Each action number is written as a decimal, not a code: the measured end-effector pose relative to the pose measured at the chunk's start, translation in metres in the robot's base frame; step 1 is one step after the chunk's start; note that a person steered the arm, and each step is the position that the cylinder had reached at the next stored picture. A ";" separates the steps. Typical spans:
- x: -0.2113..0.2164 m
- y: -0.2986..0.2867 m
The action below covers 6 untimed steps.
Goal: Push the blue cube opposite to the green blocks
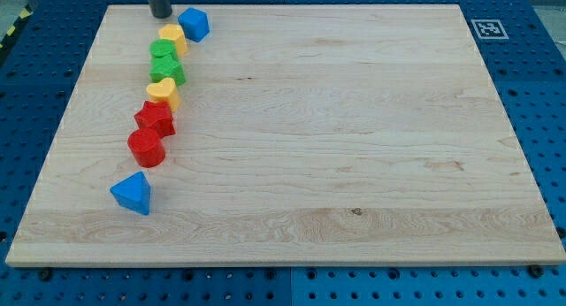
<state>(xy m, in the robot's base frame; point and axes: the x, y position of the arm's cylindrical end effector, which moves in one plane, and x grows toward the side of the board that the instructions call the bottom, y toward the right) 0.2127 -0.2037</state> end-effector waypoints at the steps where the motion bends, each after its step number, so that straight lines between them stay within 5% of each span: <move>1: 0.011 0.009; 6: 0.079 0.099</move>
<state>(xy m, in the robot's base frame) 0.2919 -0.1043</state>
